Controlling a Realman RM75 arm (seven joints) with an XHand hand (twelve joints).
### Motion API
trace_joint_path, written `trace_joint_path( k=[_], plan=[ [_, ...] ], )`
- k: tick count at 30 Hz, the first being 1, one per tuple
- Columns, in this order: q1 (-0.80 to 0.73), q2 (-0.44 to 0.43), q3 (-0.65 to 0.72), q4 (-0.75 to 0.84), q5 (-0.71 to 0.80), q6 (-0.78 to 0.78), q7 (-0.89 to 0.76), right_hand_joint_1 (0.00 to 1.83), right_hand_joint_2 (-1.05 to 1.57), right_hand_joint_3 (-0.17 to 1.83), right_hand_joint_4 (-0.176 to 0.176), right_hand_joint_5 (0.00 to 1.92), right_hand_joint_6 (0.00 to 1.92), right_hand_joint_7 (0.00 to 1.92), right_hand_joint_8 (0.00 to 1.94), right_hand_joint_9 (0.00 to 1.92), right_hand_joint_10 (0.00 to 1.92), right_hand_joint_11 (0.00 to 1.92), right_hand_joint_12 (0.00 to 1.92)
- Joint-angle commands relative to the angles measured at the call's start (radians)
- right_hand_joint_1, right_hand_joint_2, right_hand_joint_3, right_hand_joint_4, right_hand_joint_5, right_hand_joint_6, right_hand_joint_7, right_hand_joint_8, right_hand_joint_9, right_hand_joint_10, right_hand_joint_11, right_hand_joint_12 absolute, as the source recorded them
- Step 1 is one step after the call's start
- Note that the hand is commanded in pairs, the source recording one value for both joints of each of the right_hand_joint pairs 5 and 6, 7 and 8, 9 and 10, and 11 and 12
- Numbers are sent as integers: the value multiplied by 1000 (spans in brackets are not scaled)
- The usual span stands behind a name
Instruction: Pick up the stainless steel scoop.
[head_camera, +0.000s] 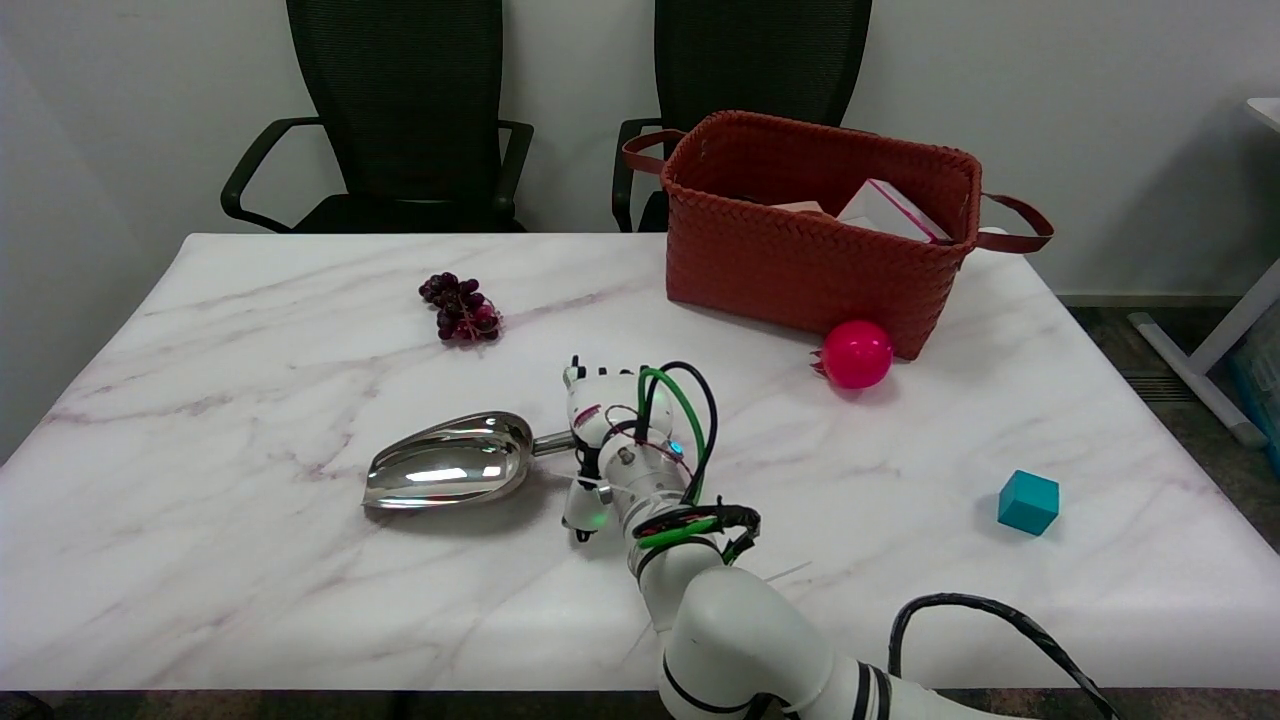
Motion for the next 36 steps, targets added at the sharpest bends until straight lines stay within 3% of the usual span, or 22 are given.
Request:
trace_joint_path(
  k=[1,5,11,16,30,36],
  plan=[
    [-15,20,2,18,5,0,4,1250,42,1608,0,532,532,922,922,1078,1078,579,579],
    [-18,23,2,20,2,-2,4,1179,94,1614,0,849,849,1051,1051,1148,1148,606,606],
    [-20,24,2,18,3,-10,4,1147,229,1516,0,998,998,1280,1280,1385,1385,829,829],
    [0,20,5,0,4,-32,7,1123,319,1341,0,1043,1043,1353,1353,1439,1439,979,979],
    [78,5,7,-98,60,-98,5,1135,321,1195,0,951,951,1348,1348,1423,1423,1130,1130],
    [93,14,12,-95,74,-104,-6,1143,622,781,0,1330,1330,1628,1628,1624,1624,1492,1492]
  ],
)
